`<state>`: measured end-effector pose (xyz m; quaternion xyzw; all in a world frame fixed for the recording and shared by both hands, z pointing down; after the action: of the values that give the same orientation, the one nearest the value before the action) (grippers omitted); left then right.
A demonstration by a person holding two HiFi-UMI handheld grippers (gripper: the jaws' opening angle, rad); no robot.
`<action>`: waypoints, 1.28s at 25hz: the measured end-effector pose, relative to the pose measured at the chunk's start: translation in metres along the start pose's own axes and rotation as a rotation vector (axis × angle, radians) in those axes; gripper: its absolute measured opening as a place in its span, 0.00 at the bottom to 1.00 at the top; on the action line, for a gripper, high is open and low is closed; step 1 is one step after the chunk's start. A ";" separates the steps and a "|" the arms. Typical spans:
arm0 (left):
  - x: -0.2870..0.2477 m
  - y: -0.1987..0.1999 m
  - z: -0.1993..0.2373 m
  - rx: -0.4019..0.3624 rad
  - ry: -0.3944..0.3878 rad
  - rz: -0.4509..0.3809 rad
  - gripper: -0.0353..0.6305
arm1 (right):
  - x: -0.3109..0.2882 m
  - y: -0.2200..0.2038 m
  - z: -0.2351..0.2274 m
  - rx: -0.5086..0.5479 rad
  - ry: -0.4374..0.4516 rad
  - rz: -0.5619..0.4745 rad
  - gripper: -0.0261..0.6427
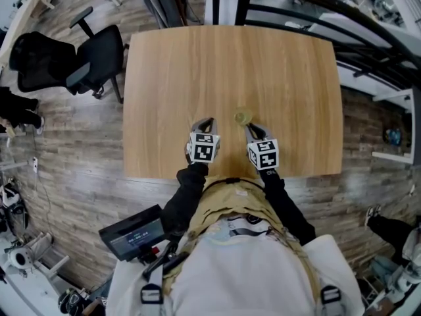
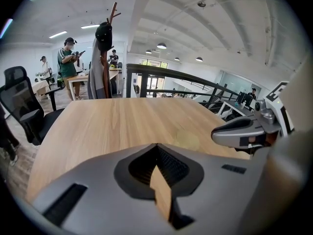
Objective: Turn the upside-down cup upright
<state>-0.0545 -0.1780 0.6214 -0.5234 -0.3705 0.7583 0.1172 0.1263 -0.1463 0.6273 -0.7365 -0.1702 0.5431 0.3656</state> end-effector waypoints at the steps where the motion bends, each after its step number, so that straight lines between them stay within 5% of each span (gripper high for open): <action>1: -0.003 0.000 0.000 0.001 -0.003 0.004 0.05 | -0.003 0.001 -0.002 -0.007 -0.001 0.005 0.14; 4: -0.011 0.002 0.002 0.001 -0.012 0.016 0.05 | -0.011 0.000 -0.006 -0.014 0.002 0.027 0.29; 15: -0.028 0.009 0.001 0.007 -0.016 0.041 0.05 | -0.042 0.001 0.016 0.332 0.117 0.213 0.30; 22: -0.029 0.007 0.006 0.015 -0.012 0.056 0.05 | -0.061 0.004 0.022 0.491 0.124 0.303 0.19; 32: -0.028 0.002 0.009 0.018 -0.003 0.069 0.05 | -0.075 0.000 0.026 0.547 0.127 0.389 0.11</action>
<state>-0.0502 -0.1987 0.6415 -0.5336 -0.3454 0.7661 0.0951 0.0755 -0.1856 0.6738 -0.6621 0.1487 0.5815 0.4488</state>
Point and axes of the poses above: the fingertips, and each gripper's own axes: x backward along the fingers, z to its left, y out of its top, the point moved 6 cm from there along x, backward along the fingers, and after that the axes turned 2 degrees about -y, right-handed, at the moved point
